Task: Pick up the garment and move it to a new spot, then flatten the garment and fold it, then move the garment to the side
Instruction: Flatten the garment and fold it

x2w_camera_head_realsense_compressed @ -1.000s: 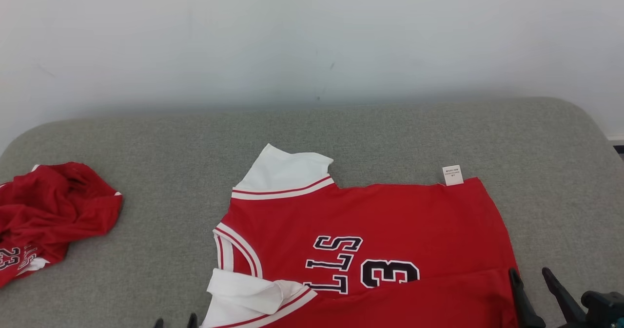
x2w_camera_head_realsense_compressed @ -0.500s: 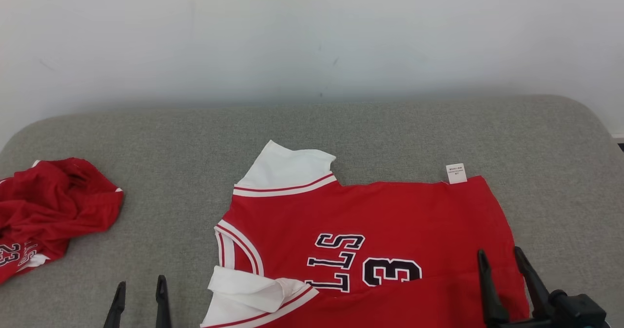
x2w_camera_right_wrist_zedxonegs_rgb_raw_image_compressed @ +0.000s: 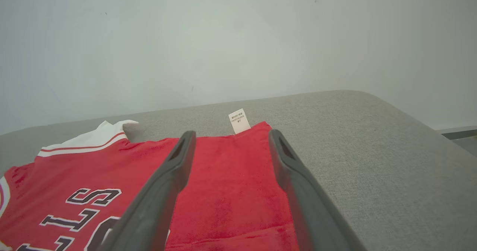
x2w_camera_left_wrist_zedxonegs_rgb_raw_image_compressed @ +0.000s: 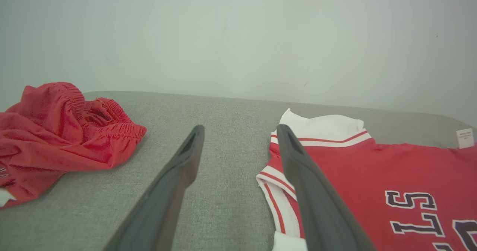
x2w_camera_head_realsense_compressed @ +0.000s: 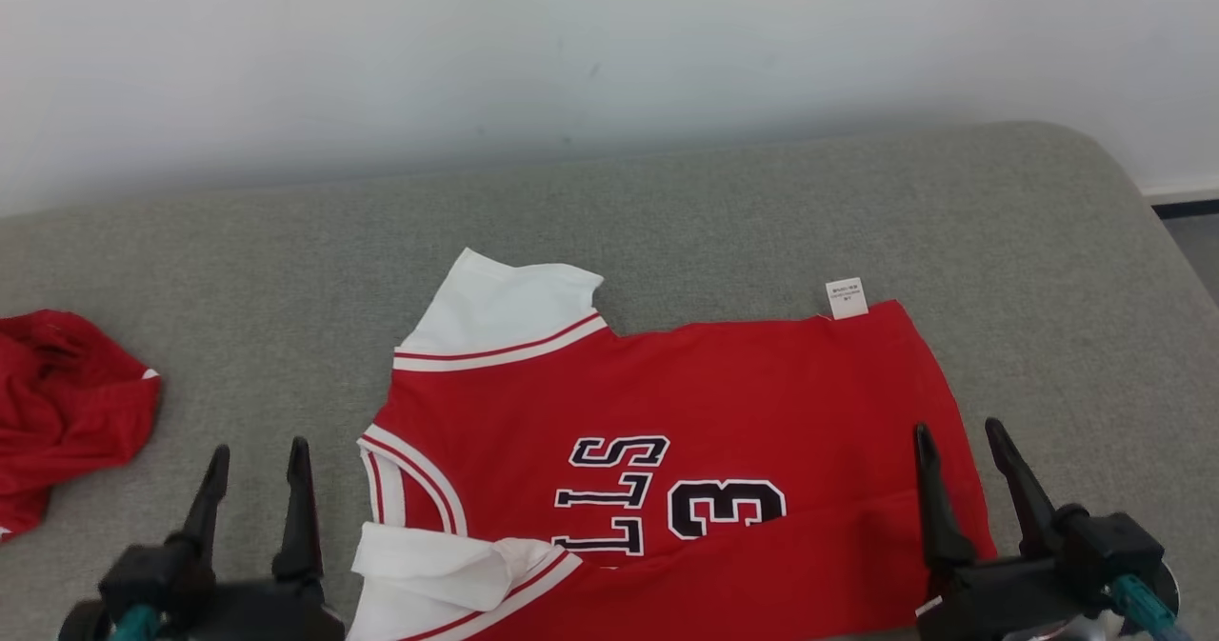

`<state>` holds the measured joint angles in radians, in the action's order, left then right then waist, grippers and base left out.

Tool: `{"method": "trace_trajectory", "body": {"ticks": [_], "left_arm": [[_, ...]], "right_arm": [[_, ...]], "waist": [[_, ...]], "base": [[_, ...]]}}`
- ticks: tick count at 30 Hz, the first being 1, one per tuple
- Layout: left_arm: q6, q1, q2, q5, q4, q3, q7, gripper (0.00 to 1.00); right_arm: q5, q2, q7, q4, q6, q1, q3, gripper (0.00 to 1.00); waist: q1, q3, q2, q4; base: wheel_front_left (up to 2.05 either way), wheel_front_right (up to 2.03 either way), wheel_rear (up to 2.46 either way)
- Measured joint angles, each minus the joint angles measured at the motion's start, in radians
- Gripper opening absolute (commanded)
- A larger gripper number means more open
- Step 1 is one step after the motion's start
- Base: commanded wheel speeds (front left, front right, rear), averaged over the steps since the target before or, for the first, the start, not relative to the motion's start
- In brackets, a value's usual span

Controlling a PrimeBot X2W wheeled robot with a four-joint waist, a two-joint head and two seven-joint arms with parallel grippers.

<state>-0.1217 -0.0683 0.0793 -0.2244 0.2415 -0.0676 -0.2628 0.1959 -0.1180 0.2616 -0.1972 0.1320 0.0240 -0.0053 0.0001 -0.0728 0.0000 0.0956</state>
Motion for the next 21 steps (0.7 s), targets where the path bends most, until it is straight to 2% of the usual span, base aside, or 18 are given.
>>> {"method": "trace_trajectory", "body": {"ticks": [5, 10, 11, 14, 17, 21], "left_arm": [[-0.007, -0.195, 0.094, -0.055, 0.107, 0.078, 0.013, 1.00], [-0.010, -0.403, 0.230, -0.224, 0.169, 0.219, 0.143, 1.00], [-0.010, -0.476, 0.280, -0.289, 0.185, 0.270, 0.209, 1.00], [-0.010, -0.567, 0.347, -0.361, 0.211, 0.335, 0.277, 1.00], [-0.010, -0.641, 0.397, -0.417, 0.250, 0.387, 0.322, 1.00], [-0.010, -0.709, 0.435, -0.466, 0.305, 0.466, 0.389, 1.00]], "right_arm": [[0.000, -0.009, 0.000, -0.028, 0.000, 0.095, 0.013, 1.00], [0.000, -0.008, 0.000, -0.055, 0.000, 0.199, 0.040, 1.00], [0.000, -0.005, 0.000, -0.063, 0.000, 0.240, 0.053, 1.00], [0.000, 0.002, 0.000, -0.072, 0.000, 0.289, 0.069, 1.00], [0.001, 0.007, 0.000, -0.077, 0.000, 0.327, 0.081, 1.00], [0.003, 0.014, 0.000, -0.086, 0.000, 0.352, 0.090, 1.00]], "waist": [[0.0001, -0.041, 0.0000, 0.041], [0.0001, -0.094, 0.0001, 0.080], [0.0001, -0.116, 0.0001, 0.097], [0.0002, -0.151, 0.0001, 0.122], [0.0002, -0.186, 0.0001, 0.147], [0.0002, -0.229, 0.0001, 0.179]], "base": [[0.00, 0.00, 0.00], [0.00, 0.00, 0.00], [0.00, 0.00, 0.00], [0.00, 0.00, 0.00], [0.00, 0.00, 0.00], [0.00, 0.00, 0.00]]}}
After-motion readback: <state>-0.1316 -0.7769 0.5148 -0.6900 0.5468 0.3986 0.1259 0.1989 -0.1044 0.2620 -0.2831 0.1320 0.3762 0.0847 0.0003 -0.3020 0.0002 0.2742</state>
